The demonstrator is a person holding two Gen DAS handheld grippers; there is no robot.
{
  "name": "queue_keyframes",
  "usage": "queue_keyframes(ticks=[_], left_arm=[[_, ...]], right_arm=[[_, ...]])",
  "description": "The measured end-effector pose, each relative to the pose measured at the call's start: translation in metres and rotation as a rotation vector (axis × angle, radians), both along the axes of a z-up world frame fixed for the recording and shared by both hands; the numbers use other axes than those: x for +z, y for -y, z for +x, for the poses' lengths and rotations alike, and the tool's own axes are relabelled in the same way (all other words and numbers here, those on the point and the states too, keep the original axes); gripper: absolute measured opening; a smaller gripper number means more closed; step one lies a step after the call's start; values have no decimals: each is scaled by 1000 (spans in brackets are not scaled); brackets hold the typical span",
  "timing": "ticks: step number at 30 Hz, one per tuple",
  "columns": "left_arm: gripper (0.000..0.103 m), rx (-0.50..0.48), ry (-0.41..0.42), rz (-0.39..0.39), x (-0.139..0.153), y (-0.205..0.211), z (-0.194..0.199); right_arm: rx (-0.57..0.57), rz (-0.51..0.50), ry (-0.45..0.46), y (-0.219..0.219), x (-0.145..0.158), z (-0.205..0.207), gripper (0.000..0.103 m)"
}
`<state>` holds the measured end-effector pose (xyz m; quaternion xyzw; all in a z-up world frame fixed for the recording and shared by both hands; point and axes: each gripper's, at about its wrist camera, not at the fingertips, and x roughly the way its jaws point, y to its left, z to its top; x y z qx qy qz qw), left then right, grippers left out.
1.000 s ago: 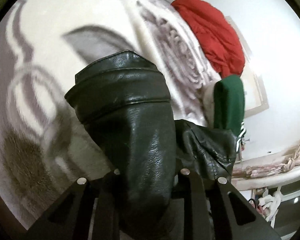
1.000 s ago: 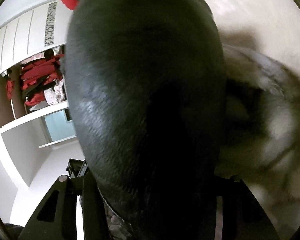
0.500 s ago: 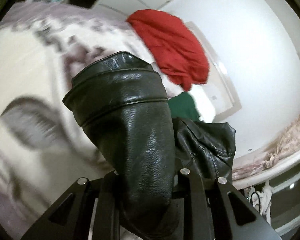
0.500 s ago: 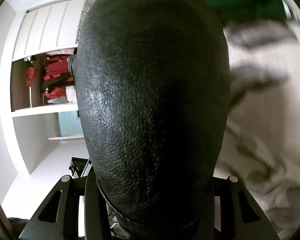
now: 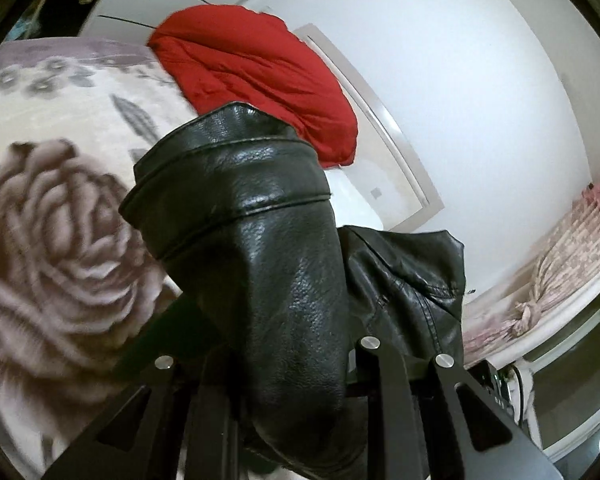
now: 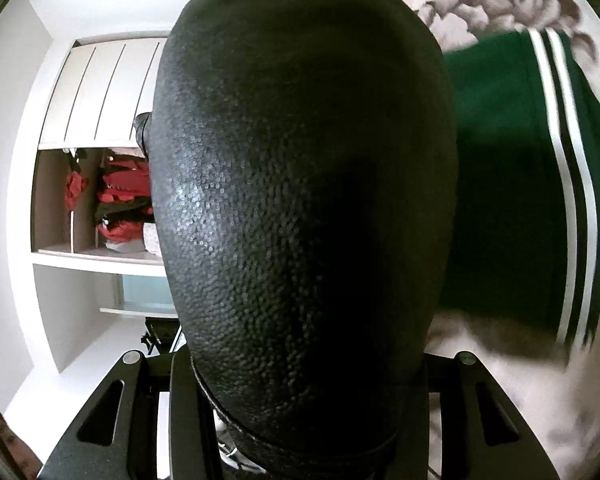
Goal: Fold large clothes
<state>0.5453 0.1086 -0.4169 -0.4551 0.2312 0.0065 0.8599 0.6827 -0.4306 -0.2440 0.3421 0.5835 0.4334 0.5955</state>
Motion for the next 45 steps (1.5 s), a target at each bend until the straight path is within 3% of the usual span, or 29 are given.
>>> queue_keyframes(ticks=[4,7,9,12,15,16,18,19,22,26,29,31,33,34,36,39,43,45], left_arm=[[19,-73,-62,67,-42,3,55],[32,-126,-146,129,-86,6,82],[41,-169,-154,135,-105,3,91],[43,-212,-154,161,-99,4,96],[47,-240,-196,144,-87,1,100],[54,-242,-205,149,-82,4,100],[98,-241,-210,181,-72,7,94],[98,-239,-206,189,-68,7,93],[98,-239,-246,230,-63,11,92],[98,-235,-292,292,-57,18,88],[98,-243,-289,316,-49,22,85],[98,-238,-290,339,-42,23,84],[98,-228,-301,375,-33,28,80],[98,-224,-309,407,-28,31,77],[98,-223,-324,451,-20,37,73],[98,-219,-383,581,-5,50,64],[98,-221,-418,752,25,72,37],[98,-232,-423,791,39,80,21]], right_arm=[[38,2,-72,-5,-46,76,46],[37,-38,-131,-6,-92,119,50],[35,-50,-167,-8,-114,138,57],[43,-96,-195,-20,-125,155,70],[35,-178,-198,-25,-109,163,78],[29,-225,-177,-27,-99,162,80],[7,-301,-124,-24,-75,156,82],[-4,-330,-95,-24,-66,154,83],[-41,-471,10,-33,-42,135,89],[-118,-656,84,-32,-3,123,93],[-192,-722,131,-29,20,109,93],[-209,-731,153,9,22,86,93],[-241,-817,214,9,42,62,93],[-242,-856,252,-8,39,22,93],[-249,-940,308,-13,49,-6,93],[-272,-1038,339,-4,42,-54,93],[-353,-1139,393,-8,70,-102,93],[-383,-1169,423,-6,89,-130,93]])
